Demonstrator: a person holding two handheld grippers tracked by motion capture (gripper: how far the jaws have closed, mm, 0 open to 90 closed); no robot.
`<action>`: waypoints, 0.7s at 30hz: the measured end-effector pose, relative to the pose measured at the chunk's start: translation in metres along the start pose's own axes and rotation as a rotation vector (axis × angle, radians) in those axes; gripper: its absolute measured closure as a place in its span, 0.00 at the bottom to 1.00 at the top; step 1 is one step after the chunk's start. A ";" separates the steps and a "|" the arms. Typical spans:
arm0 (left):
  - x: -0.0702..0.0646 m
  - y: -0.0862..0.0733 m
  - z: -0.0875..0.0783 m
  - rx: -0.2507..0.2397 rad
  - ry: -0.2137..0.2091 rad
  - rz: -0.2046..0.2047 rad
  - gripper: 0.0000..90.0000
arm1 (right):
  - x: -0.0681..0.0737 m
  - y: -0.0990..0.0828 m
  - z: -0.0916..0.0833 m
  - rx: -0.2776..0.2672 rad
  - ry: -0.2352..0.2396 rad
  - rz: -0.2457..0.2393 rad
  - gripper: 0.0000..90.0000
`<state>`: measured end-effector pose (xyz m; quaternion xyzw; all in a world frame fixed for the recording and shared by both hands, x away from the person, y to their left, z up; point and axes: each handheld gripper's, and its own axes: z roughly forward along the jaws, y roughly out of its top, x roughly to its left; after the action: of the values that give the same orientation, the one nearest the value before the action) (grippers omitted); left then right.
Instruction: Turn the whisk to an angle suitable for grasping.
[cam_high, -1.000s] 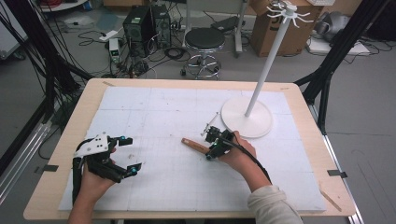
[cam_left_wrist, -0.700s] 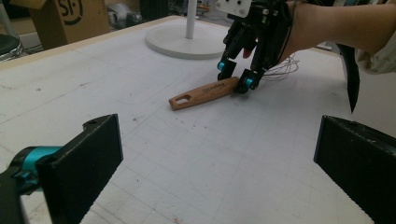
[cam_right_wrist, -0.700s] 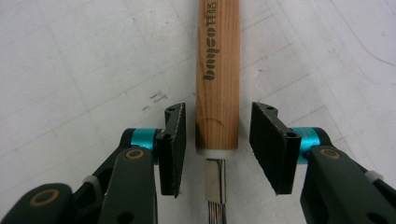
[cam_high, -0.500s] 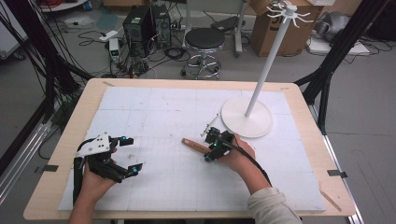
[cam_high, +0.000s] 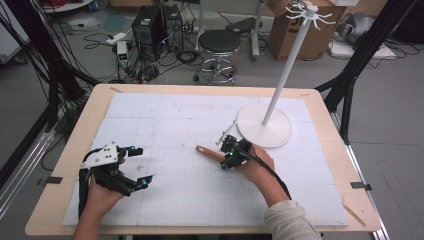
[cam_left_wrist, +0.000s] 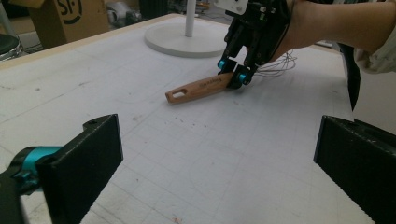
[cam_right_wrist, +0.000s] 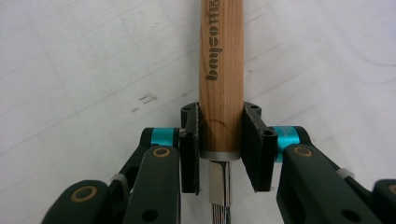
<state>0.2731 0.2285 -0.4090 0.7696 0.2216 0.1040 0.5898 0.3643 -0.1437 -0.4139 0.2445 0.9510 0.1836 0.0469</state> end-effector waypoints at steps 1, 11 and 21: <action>0.000 0.000 0.000 0.000 0.001 -0.002 0.02 | -0.002 -0.003 -0.009 -0.064 0.013 0.023 0.79; 0.001 0.002 0.000 -0.005 -0.003 0.002 0.02 | -0.009 -0.022 -0.060 -0.318 0.042 0.043 0.79; -0.001 0.003 0.000 -0.018 -0.016 0.009 0.02 | -0.012 -0.046 -0.094 -0.512 0.059 0.081 0.79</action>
<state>0.2733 0.2275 -0.4061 0.7660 0.2122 0.1025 0.5981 0.3375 -0.2180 -0.3439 0.2572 0.8638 0.4273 0.0720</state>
